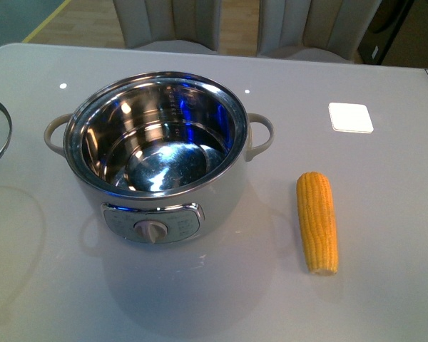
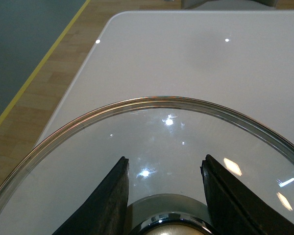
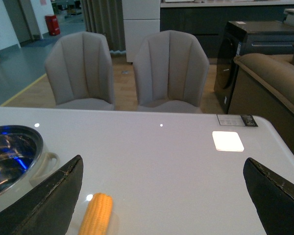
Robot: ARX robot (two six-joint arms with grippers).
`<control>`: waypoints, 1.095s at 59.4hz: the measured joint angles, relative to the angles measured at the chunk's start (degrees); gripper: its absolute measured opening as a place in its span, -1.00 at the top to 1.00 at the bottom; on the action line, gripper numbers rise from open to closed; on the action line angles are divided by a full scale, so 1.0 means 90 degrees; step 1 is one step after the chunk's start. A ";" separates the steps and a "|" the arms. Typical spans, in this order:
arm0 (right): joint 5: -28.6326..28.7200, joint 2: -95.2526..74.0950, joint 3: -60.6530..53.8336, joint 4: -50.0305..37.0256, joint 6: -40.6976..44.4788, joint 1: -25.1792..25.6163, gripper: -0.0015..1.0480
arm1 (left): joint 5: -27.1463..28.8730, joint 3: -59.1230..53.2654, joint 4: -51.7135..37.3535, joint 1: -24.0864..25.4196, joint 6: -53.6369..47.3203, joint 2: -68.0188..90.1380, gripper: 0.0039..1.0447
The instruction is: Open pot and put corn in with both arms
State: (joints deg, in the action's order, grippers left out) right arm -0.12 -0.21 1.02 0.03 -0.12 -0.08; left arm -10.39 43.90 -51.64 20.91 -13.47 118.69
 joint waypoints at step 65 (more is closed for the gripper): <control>0.0000 0.0000 0.0000 0.0000 0.0000 0.0000 -0.83 | -0.0614 0.1409 -0.1018 0.0311 0.0087 0.2749 0.23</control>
State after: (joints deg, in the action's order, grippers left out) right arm -0.12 -0.21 1.02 0.03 -0.12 -0.08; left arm -15.92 56.58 -60.80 23.70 -12.69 143.44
